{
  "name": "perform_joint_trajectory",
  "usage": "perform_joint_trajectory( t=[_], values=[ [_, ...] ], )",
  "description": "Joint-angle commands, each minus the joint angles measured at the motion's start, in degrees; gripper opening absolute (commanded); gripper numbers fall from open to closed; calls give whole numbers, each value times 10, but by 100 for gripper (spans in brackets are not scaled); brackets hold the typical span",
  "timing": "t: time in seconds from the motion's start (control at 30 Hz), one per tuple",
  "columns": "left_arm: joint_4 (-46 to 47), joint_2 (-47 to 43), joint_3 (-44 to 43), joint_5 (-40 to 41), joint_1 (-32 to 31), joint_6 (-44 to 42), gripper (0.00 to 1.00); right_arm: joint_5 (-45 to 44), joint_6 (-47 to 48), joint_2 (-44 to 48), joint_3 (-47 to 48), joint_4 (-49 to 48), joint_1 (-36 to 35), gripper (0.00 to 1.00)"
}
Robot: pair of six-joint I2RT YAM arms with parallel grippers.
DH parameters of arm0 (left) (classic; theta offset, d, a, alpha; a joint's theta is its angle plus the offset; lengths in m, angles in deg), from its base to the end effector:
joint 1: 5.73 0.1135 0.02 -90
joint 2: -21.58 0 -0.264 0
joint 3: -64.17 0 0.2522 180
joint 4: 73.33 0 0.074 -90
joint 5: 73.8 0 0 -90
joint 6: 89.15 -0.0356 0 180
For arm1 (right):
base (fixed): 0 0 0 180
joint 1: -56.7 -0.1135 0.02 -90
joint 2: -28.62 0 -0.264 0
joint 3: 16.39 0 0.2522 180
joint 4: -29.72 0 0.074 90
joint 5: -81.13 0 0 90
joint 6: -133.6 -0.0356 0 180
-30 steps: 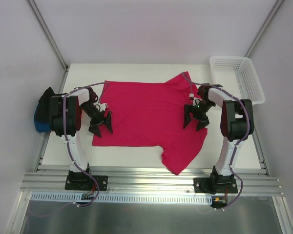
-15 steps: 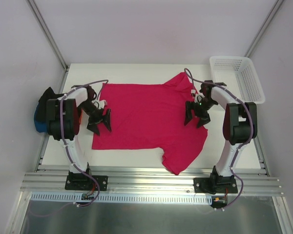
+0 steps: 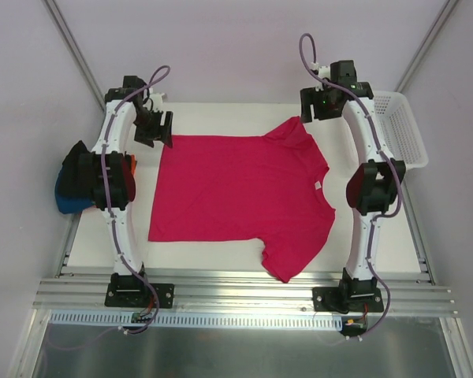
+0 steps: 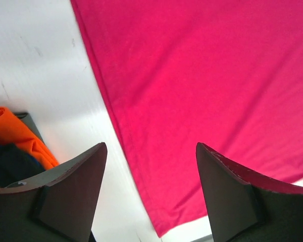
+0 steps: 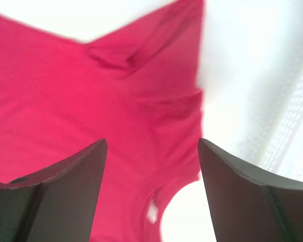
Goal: Fold and stack the t-shirts
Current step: Grap the side of the flattened tshirt furthest away from the robot with both arms
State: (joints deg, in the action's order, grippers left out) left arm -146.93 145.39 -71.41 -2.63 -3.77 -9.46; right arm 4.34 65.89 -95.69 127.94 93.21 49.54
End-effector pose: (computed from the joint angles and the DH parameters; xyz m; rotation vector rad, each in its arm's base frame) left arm 0.4648 0.0044 0.2894 0.2969 2.5829 -0.3586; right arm 0.4798 0.0685 0.3432 -0.6970 2.2007 0.1341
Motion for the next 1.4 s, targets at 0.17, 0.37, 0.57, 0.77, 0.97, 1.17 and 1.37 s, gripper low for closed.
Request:
perform_joint_trajectory(
  t=[0.17,0.37,0.57,0.77,0.97,1.17,1.37],
  values=[
    [40,57,-61,75,1,-21,70,-170,62,-107,39,-158,-15,76],
    [120,62,-94,63,0,-18,68,-173,71,-140,51,-288,-17,76],
    [126,70,-109,64,-5,-22,66,-193,87,-160,51,-376,-25,76],
    [127,50,-85,77,-18,-16,67,-138,-75,-182,85,-398,-29,75],
    [126,20,-44,94,-59,-13,67,-43,-209,-189,81,-380,-63,65],
    [123,-8,-2,108,-88,-16,68,6,-264,-200,46,-377,-68,63],
    [119,-16,20,157,-87,-25,69,48,-281,-196,26,-330,-62,56]
  ],
)
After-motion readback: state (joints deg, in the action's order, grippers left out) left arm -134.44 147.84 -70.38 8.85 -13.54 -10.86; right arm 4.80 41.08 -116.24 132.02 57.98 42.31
